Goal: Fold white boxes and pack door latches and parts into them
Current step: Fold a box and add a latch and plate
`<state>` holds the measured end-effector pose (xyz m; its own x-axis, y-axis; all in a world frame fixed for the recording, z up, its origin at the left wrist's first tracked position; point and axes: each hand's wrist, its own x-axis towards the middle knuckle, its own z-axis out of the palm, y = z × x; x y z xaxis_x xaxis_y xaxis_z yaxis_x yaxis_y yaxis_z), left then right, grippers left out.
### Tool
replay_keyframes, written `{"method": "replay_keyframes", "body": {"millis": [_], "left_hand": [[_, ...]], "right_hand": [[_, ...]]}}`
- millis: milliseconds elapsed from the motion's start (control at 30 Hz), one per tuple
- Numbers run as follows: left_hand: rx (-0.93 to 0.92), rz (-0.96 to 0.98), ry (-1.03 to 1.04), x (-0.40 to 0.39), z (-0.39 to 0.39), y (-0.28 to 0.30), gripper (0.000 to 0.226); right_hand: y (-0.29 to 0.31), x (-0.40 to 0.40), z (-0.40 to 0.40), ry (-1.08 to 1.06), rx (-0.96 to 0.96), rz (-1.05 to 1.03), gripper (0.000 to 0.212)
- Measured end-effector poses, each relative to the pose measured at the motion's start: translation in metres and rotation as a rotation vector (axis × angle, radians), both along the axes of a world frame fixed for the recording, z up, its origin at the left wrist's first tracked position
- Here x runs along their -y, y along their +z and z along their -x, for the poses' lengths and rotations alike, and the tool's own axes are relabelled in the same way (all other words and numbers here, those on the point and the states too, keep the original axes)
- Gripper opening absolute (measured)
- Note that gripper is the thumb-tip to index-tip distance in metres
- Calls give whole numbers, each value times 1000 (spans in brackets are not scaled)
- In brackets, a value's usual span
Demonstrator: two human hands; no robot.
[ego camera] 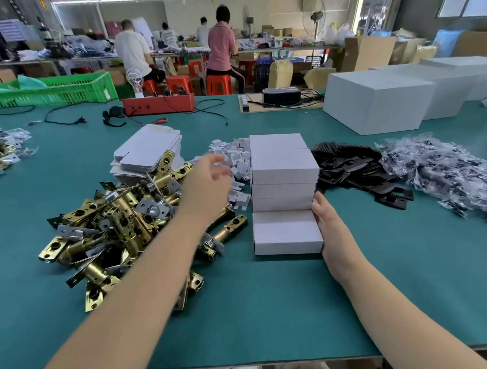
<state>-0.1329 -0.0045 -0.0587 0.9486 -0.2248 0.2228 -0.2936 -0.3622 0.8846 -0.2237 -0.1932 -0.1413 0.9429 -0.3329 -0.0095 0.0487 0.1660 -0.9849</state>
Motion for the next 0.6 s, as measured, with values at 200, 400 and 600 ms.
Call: {"method": "replay_keyframes", "body": {"millis": [200,400,600], "left_hand": [[156,-452,284,-37,-90,40,45],[-10,-1050,340,-61,-116,19,14],[100,-940,387,-63,-114,21,12]], "right_hand": [[-2,1,2,-2,18,26,73],[-3,4,1,15,41,36,66],[-1,4,-1,30,72,37,41]]}}
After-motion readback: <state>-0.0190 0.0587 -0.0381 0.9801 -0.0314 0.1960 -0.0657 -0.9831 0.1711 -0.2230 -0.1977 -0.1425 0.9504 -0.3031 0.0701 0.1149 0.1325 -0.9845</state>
